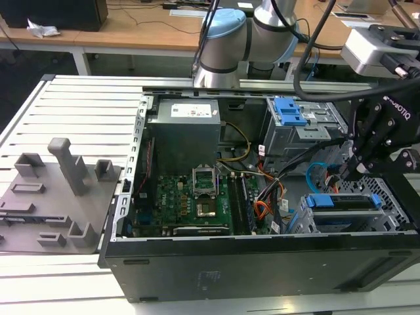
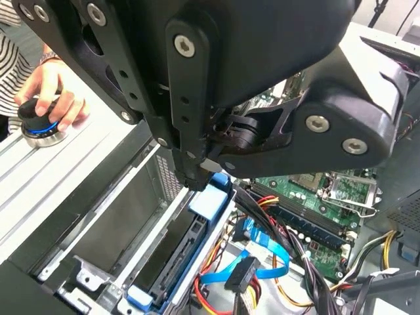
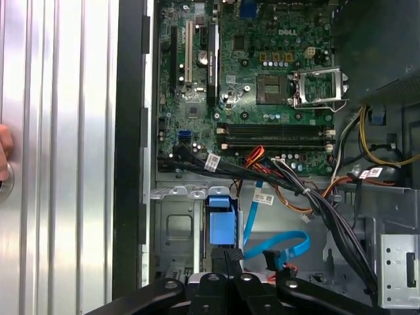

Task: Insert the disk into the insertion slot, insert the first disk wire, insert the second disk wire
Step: 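Insert the disk into the insertion slot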

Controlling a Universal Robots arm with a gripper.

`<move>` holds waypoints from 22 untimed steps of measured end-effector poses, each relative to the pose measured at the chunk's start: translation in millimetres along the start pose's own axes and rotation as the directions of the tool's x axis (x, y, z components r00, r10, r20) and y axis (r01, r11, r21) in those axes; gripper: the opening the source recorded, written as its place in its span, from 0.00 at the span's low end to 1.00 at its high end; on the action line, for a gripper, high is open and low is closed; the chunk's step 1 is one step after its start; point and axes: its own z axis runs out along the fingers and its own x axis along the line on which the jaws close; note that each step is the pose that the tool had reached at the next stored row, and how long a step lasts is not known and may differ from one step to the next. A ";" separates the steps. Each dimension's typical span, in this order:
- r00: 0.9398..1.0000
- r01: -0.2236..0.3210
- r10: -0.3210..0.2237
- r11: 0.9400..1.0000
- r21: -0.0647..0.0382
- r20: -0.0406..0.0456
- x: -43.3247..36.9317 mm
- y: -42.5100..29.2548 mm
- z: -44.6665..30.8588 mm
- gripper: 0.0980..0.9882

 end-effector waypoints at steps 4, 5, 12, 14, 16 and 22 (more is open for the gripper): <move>1.000 0.000 0.000 1.000 0.000 0.000 -0.1 -4.5 1.6 0.01; 1.000 0.000 0.000 1.000 0.000 0.000 -0.1 -4.7 3.1 0.01; 1.000 0.000 0.000 1.000 0.000 0.000 -0.2 -6.1 18.4 0.01; 1.000 0.000 0.000 1.000 0.000 0.000 -0.2 -7.7 23.4 0.01; 1.000 0.000 0.000 1.000 0.000 0.000 -0.2 -13.2 26.1 0.01; 1.000 0.000 0.000 1.000 0.000 0.000 -0.2 -14.9 33.6 0.01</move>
